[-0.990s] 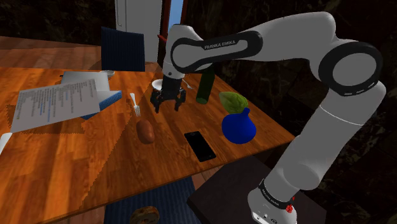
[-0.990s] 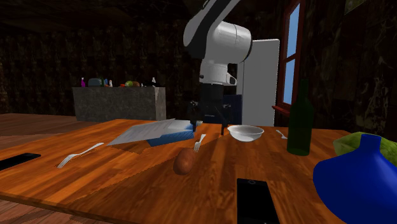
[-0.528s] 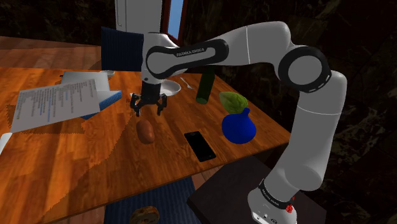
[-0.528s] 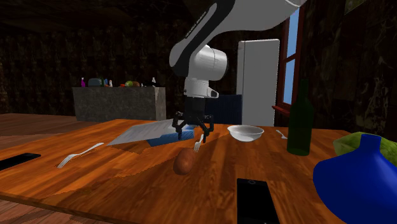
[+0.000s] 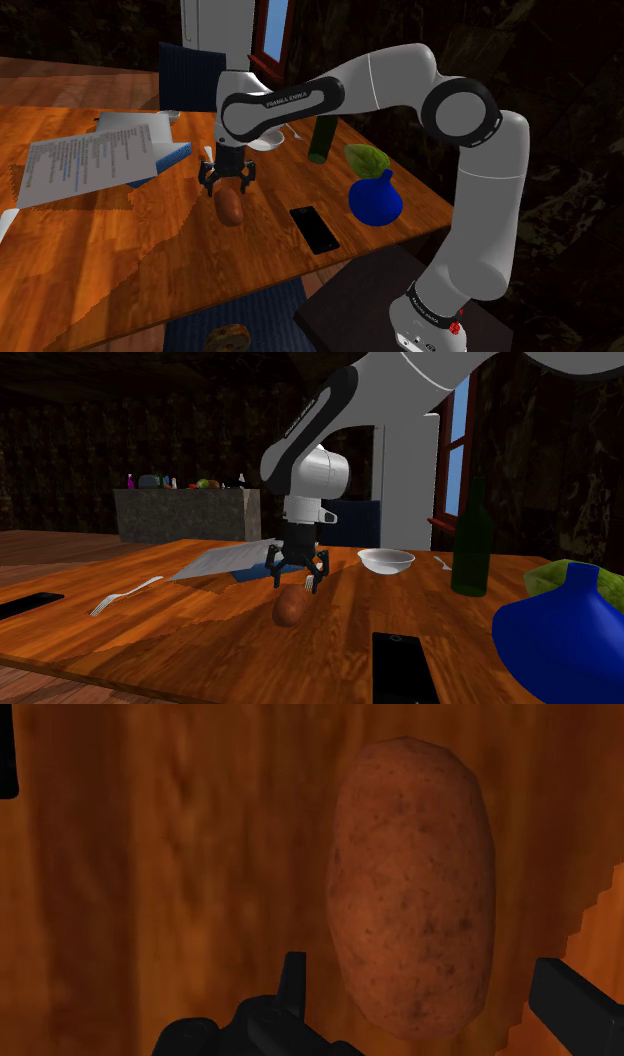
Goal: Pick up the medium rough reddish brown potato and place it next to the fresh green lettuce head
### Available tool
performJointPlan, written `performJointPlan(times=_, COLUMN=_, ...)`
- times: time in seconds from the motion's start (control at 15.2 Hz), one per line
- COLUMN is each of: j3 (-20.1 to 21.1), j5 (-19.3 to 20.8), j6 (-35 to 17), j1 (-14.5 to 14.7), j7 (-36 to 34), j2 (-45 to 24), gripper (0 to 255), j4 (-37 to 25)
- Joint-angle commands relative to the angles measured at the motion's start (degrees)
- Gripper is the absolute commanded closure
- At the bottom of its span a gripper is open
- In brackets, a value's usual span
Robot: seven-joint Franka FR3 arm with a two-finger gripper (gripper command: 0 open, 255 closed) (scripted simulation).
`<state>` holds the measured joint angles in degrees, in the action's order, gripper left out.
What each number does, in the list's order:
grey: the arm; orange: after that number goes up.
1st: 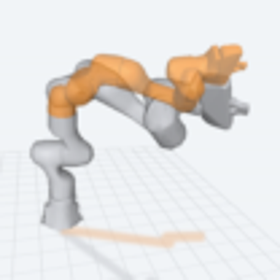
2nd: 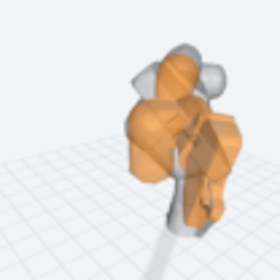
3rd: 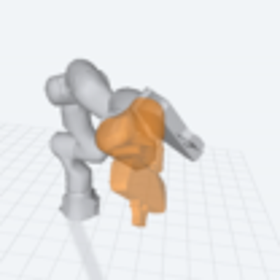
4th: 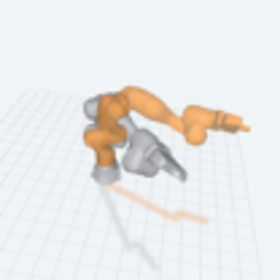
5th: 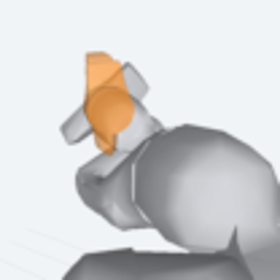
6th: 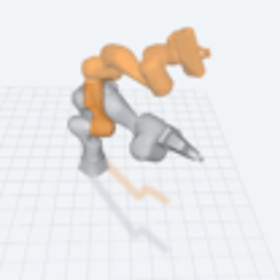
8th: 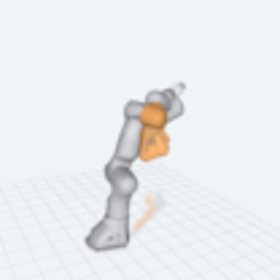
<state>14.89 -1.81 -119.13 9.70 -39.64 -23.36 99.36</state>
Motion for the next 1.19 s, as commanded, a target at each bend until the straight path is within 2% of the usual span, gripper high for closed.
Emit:
performJointPlan(times=0.0, j3=0.0, j5=0.1, j6=-0.9, j1=0.1, j7=0.0, j2=-0.4, gripper=0, j4=0.4)
performJointPlan(times=0.46, j3=0.0, j5=0.1, j6=-0.9, j1=0.1, j7=0.0, j2=-0.4, gripper=0, j4=0.4)
performJointPlan(times=0.53, j3=0.0, j5=0.1, j6=-0.9, j1=0.1, j7=0.0, j2=-0.4, gripper=255, j4=0.4)
performJointPlan(times=1.12, j3=0.0, j5=0.1, j6=-0.9, j1=0.1, j7=0.0, j2=-0.4, gripper=255, j4=0.4)
